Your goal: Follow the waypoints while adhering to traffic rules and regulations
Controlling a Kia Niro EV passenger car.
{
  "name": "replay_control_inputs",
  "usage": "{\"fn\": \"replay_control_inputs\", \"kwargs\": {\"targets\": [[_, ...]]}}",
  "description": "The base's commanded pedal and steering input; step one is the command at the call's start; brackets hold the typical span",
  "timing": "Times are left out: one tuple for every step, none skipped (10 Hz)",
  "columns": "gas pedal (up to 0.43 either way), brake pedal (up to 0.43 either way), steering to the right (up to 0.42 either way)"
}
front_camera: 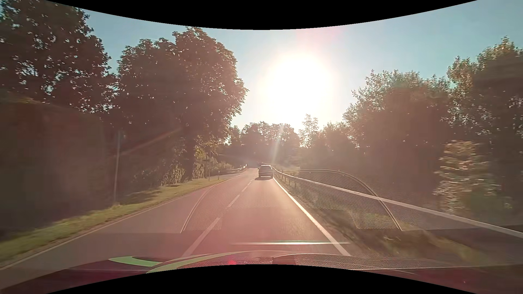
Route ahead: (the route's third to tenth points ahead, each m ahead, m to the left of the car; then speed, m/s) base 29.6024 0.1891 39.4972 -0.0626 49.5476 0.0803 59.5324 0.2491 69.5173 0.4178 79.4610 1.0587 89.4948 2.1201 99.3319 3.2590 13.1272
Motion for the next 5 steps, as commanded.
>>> {"fn": "replay_control_inputs", "kwargs": {"targets": [[0.248,0.000,-0.003],[0.248,0.000,-0.003],[0.248,0.000,-0.003],[0.248,0.000,-0.003],[0.248,0.000,-0.003]]}}
